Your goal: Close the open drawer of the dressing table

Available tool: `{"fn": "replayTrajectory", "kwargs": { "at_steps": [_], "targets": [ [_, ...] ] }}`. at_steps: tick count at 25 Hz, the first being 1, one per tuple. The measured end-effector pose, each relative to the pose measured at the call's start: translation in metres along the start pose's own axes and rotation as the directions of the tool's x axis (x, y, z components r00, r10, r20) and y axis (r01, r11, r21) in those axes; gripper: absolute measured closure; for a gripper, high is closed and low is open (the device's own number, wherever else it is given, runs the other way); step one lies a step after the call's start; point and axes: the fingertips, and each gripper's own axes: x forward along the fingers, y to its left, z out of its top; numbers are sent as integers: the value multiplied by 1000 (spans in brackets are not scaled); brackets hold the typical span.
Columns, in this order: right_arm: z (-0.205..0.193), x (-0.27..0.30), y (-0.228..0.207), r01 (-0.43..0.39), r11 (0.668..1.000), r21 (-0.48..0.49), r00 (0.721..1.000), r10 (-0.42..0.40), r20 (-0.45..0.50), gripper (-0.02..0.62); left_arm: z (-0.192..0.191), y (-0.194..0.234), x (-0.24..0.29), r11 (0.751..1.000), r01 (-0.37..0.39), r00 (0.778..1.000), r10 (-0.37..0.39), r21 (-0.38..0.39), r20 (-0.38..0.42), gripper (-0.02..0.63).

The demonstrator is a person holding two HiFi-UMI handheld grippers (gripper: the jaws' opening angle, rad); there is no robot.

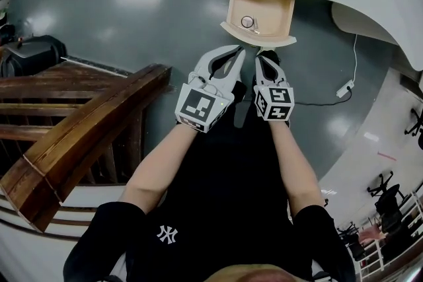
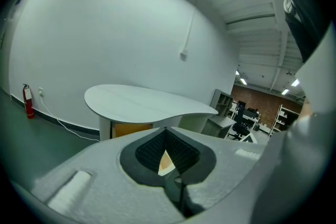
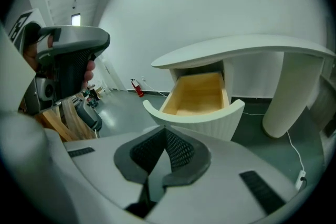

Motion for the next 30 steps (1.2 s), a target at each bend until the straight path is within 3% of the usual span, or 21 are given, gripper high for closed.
{"fn": "replayTrajectory", "kwargs": {
  "at_steps": [9,17,30],
  "targets": [
    [-26,45,-28,47,998,50,999,-47,1,580,-30,19,34,999,1,1000,-1,-49,-3,595],
    [-8,53,-33,62,997,40,997,-64,43,580,-38,35,58,996,-17,1000,17,-83,-4,596],
    [58,96,-65,80,996,-38,990,-75,118,580,-17,73,99,996,-61,996,65,-66,59,595]
  ]
}}
